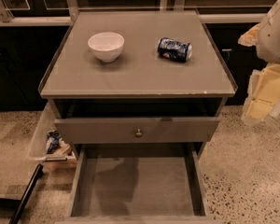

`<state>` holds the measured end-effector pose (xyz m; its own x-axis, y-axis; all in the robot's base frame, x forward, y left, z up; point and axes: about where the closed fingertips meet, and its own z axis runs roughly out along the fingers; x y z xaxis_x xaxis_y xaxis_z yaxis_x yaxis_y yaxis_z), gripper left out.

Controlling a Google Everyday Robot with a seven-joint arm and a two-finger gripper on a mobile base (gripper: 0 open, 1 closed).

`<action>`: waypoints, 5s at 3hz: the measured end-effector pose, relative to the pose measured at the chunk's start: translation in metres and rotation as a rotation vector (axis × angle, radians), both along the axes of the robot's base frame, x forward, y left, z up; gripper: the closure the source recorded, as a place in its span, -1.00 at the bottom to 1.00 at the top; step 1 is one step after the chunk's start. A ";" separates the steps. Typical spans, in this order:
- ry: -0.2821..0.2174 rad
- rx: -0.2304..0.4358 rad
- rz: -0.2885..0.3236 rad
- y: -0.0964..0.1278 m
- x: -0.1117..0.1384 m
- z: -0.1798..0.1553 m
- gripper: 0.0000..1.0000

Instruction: Place pepsi can into middle drawer

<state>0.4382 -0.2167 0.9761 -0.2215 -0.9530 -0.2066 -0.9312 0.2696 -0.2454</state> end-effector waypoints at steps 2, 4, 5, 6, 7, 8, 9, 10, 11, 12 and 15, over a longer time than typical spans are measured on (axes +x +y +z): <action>-0.083 -0.002 0.057 0.004 0.026 -0.004 -1.00; -0.195 0.046 0.182 0.018 0.108 -0.020 -1.00; -0.195 0.046 0.182 0.018 0.108 -0.020 -1.00; -0.201 0.066 0.161 0.016 0.118 -0.024 -1.00; -0.219 0.102 0.141 0.017 0.148 -0.041 -1.00; -0.220 0.145 0.131 0.021 0.184 -0.062 -1.00; -0.219 0.207 0.119 0.021 0.212 -0.080 -1.00; -0.226 0.263 0.106 0.017 0.242 -0.095 -1.00; -0.227 0.268 0.104 0.017 0.246 -0.097 -1.00; -0.227 0.291 0.094 0.015 0.247 -0.095 -1.00; -0.258 0.592 0.012 0.021 0.315 -0.079 -1.00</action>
Offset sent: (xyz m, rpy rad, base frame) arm 0.0630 0.0087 -0.0136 0.0004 -0.1750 0.1485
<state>0.7533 -0.1960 0.8968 -0.0848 -0.6632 -0.7436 -0.8661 0.4181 -0.2741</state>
